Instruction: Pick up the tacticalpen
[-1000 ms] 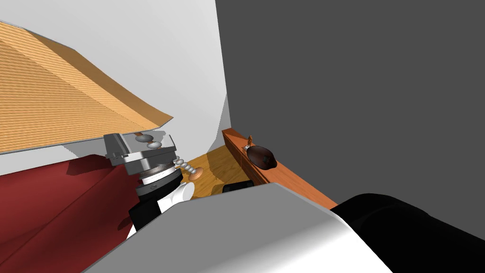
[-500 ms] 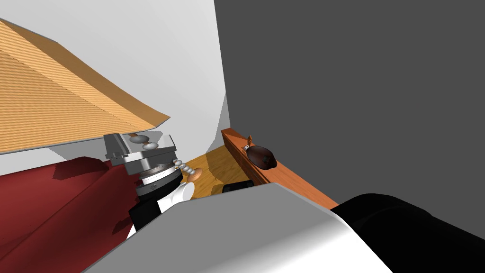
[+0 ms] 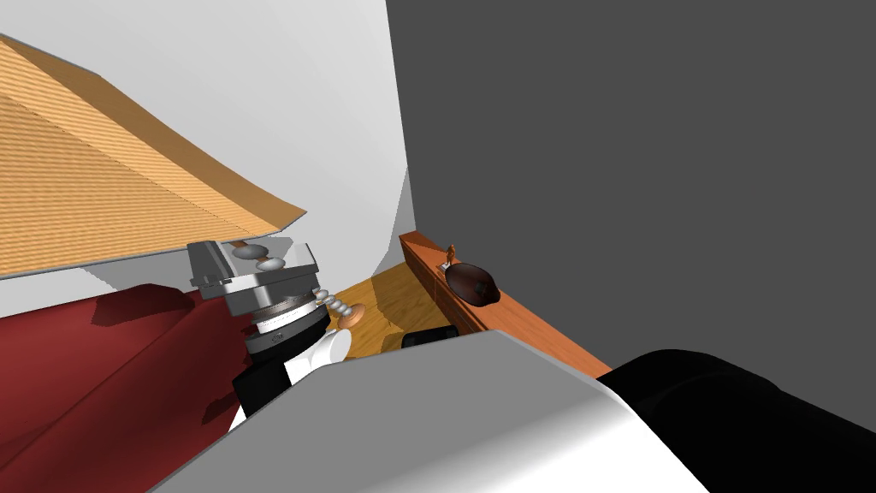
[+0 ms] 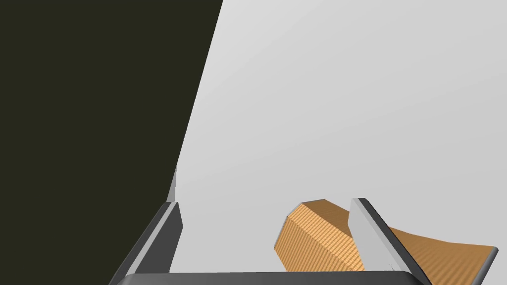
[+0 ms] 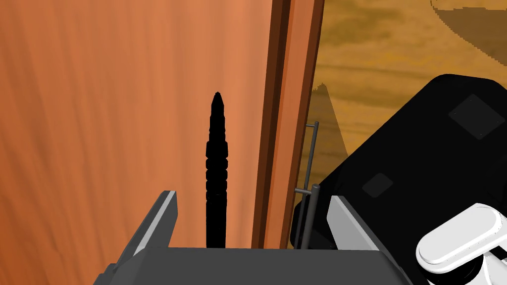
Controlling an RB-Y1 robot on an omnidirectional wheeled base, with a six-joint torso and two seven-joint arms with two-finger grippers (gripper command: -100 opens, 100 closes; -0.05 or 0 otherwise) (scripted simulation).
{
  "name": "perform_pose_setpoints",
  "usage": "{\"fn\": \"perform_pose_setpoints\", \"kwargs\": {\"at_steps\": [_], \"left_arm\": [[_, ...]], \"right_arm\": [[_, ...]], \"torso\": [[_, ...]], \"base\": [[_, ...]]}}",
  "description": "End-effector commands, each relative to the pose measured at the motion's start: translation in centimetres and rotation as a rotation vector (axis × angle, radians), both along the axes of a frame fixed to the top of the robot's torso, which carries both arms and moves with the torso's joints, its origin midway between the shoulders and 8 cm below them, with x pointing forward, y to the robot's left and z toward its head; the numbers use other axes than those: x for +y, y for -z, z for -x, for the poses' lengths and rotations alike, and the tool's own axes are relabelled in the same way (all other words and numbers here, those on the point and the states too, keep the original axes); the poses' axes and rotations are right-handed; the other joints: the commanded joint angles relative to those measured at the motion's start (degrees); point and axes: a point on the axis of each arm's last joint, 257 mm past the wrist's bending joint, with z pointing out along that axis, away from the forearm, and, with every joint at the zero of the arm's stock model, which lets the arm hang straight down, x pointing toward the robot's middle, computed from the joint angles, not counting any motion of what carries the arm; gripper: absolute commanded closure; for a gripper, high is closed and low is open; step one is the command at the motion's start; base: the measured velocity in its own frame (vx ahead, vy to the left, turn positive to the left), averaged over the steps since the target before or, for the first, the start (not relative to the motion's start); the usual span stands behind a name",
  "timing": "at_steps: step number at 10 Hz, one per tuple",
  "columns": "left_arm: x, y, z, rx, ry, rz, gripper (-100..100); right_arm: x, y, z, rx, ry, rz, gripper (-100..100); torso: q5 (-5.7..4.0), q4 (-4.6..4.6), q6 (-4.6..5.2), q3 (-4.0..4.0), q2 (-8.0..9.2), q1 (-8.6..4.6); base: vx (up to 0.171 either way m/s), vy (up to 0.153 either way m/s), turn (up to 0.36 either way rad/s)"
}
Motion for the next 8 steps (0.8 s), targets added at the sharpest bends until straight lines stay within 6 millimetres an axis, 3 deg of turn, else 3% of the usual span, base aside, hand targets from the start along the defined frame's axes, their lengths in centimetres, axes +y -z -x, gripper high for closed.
{"fn": "perform_pose_setpoints", "kwargs": {"at_steps": [1,3,4,7,8], "left_arm": [[0.0,0.0,0.0,0.0,0.0,0.0,0],[0.0,0.0,0.0,0.0,0.0,0.0,0],[0.0,0.0,0.0,0.0,0.0,0.0,0],[0.0,0.0,0.0,0.0,0.0,0.0,0],[0.0,0.0,0.0,0.0,0.0,0.0,0]], "right_arm": [[0.2,0.4,-1.7,-0.013,0.005,-0.004,-100],[0.9,0.9,-2.8,-0.013,0.0,-0.013,-100],[0.7,1.0,-4.8,-0.035,0.013,-0.009,-100],[1.6,1.4,-3.7,-0.007,-0.01,-0.024,-100],[1.1,1.4,-5.8,-0.033,0.008,-0.015,-100]], "torso": [[0.0,0.0,0.0,0.0,0.0,0.0],[-0.02,0.03,0.01,0.09,0.15,-0.05],[-0.02,0.04,0.01,0.09,0.16,-0.04],[0.0,0.01,0.02,0.04,0.07,0.01],[0.0,0.0,0.02,0.01,0.01,0.04]], "base": [[-0.035,-0.01,0.005],[-0.057,-0.018,-0.032],[-0.05,-0.024,-0.022],[-0.019,-0.005,-0.001],[-0.026,-0.009,-0.029]]}}
